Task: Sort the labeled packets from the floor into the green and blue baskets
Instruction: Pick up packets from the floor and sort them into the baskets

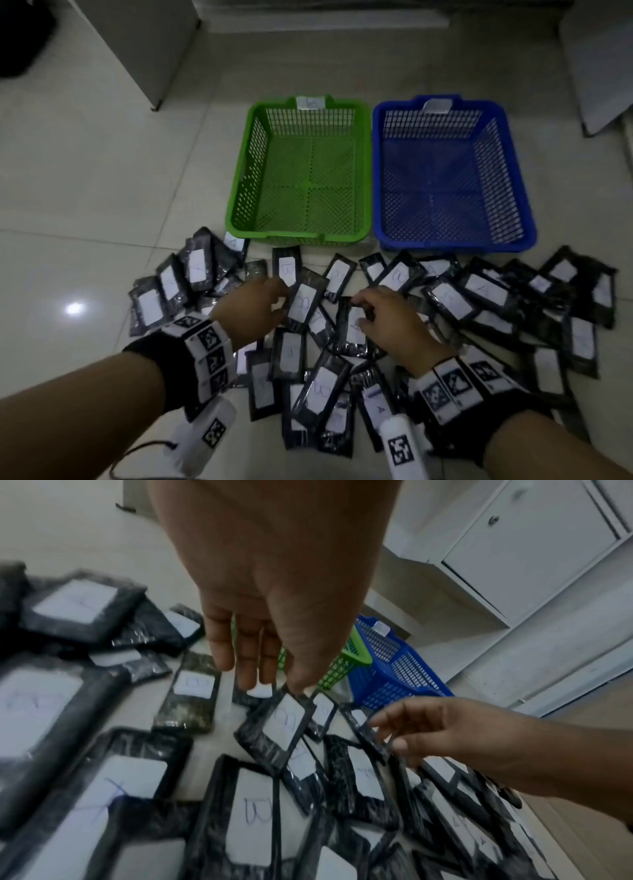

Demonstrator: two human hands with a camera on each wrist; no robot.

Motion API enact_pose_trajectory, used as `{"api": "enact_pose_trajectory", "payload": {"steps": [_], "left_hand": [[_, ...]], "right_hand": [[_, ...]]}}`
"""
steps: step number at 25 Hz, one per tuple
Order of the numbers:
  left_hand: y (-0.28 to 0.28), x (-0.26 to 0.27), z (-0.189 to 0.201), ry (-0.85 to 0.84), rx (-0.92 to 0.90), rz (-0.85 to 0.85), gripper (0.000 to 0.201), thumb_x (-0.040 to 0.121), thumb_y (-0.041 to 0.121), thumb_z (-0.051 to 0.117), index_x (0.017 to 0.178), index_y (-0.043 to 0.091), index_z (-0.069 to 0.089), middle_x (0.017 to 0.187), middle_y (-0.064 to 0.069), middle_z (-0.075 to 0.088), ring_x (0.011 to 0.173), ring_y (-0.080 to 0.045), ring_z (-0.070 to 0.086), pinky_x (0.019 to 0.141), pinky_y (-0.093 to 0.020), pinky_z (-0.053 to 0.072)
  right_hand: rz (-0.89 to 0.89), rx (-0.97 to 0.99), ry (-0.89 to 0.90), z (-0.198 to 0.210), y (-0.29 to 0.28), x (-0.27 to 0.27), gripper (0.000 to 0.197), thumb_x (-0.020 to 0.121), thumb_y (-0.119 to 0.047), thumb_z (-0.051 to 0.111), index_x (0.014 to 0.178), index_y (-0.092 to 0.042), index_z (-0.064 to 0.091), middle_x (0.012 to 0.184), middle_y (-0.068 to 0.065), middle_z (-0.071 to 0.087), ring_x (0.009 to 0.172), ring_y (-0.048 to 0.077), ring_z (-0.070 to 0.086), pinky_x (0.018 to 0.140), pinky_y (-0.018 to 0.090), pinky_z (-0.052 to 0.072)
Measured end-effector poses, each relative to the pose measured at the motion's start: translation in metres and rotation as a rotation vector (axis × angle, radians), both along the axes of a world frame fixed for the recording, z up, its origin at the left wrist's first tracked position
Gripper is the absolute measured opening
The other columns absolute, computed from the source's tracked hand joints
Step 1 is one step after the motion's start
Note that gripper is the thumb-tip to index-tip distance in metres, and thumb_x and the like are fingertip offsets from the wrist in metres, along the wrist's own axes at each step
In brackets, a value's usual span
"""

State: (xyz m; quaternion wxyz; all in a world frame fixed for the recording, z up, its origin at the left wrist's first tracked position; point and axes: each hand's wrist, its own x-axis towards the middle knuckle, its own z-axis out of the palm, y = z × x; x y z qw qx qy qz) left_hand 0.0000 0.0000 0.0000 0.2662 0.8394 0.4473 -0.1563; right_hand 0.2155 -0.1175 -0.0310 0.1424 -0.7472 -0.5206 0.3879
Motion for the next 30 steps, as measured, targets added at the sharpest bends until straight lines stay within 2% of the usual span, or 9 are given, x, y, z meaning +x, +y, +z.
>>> {"api": "enact_pose_trajectory", "payload": {"steps": [3, 6, 9, 14, 17, 20, 24, 27, 30], "left_hand": [[-0.004, 0.001, -0.042, -0.082, -0.001, 0.165, 0.058, 0.079, 0.040, 0.068, 0.127, 0.020, 0.043, 0.125, -0.004, 0.052, 0.106, -0.019, 0.057, 0.091, -0.033, 0.049], [-0.010, 0.007, -0.062, -0.120, -0.080, 0.278, 0.068, 0.071, 0.041, 0.076, 0.124, 0.019, 0.040, 0.123, -0.005, 0.054, 0.103, -0.021, 0.059, 0.087, -0.035, 0.050], [-0.015, 0.009, -0.068, -0.167, -0.074, 0.335, 0.061, 0.068, 0.037, 0.079, 0.112, 0.020, 0.041, 0.110, -0.003, 0.061, 0.095, -0.020, 0.060, 0.079, -0.030, 0.049], [-0.020, 0.004, -0.049, -0.269, -0.079, 0.341, 0.028, 0.084, 0.035, 0.064, 0.105, 0.026, 0.049, 0.095, 0.006, 0.066, 0.087, -0.016, 0.063, 0.073, -0.028, 0.049], [-0.015, 0.004, -0.024, -0.496, -0.042, 0.363, 0.015, 0.088, 0.030, 0.057, 0.102, 0.033, 0.051, 0.088, 0.015, 0.063, 0.081, -0.003, 0.062, 0.070, -0.021, 0.049], [0.005, 0.024, 0.003, -0.709, 0.049, 0.349, 0.031, 0.089, 0.014, 0.058, 0.110, 0.035, 0.052, 0.096, 0.019, 0.060, 0.085, 0.010, 0.057, 0.073, -0.004, 0.042], [0.063, 0.074, 0.014, -0.826, 0.110, 0.387, 0.041, 0.089, 0.018, 0.054, 0.129, 0.024, 0.050, 0.116, 0.001, 0.061, 0.098, -0.018, 0.061, 0.088, -0.031, 0.050], [0.100, 0.107, 0.000, -0.654, 0.161, 0.314, 0.043, 0.092, 0.017, 0.048, 0.134, 0.026, 0.043, 0.123, -0.007, 0.059, 0.102, -0.028, 0.061, 0.090, -0.041, 0.052], [0.117, 0.121, -0.020, -0.233, 0.196, 0.192, 0.047, 0.094, 0.019, 0.048, 0.140, 0.022, 0.039, 0.126, -0.020, 0.047, 0.110, -0.037, 0.052, 0.097, -0.038, 0.043]], "right_hand": [[0.155, 0.086, -0.217, -0.020, 0.005, 0.000, 0.059, 0.074, -0.037, 0.072, 0.124, -0.026, 0.044, 0.123, -0.003, 0.047, 0.117, 0.021, 0.036, 0.094, 0.032, 0.039], [0.287, 0.072, -0.333, -0.027, 0.006, 0.002, 0.083, 0.060, -0.053, 0.077, 0.128, -0.027, 0.037, 0.125, -0.004, 0.045, 0.117, 0.020, 0.033, 0.097, 0.033, 0.038], [0.404, 0.029, -0.426, -0.027, 0.012, 0.003, 0.091, 0.057, -0.059, 0.077, 0.130, -0.026, 0.035, 0.126, -0.004, 0.049, 0.116, 0.020, 0.033, 0.095, 0.034, 0.037], [0.405, -0.020, -0.374, -0.025, 0.026, 0.003, 0.088, 0.059, -0.056, 0.078, 0.132, -0.027, 0.038, 0.124, -0.002, 0.044, 0.118, 0.021, 0.033, 0.097, 0.033, 0.032], [0.289, -0.100, -0.102, -0.015, 0.037, 0.016, 0.058, 0.072, -0.044, 0.075, 0.122, -0.023, 0.054, 0.111, -0.003, 0.047, 0.112, 0.018, 0.047, 0.091, 0.028, 0.041], [0.055, 0.006, 0.261, 0.007, 0.052, 0.041, 0.033, 0.083, -0.029, 0.070, 0.113, -0.016, 0.062, 0.105, -0.006, 0.062, 0.101, 0.009, 0.058, 0.092, 0.027, 0.046], [-0.407, 0.322, 0.471, 0.034, 0.077, 0.084, 0.016, 0.088, -0.022, 0.063, 0.102, -0.015, 0.066, 0.097, 0.004, 0.070, 0.090, 0.017, 0.065, 0.083, 0.032, 0.051], [-0.700, 0.458, 0.407, 0.031, 0.090, 0.119, 0.021, 0.092, -0.022, 0.058, 0.108, -0.012, 0.064, 0.104, 0.010, 0.069, 0.095, 0.025, 0.065, 0.088, 0.043, 0.054], [-0.821, 0.427, 0.343, 0.019, 0.096, 0.142, 0.024, 0.092, -0.015, 0.050, 0.112, -0.009, 0.062, 0.110, 0.015, 0.067, 0.099, 0.033, 0.064, 0.090, 0.051, 0.052]]}}
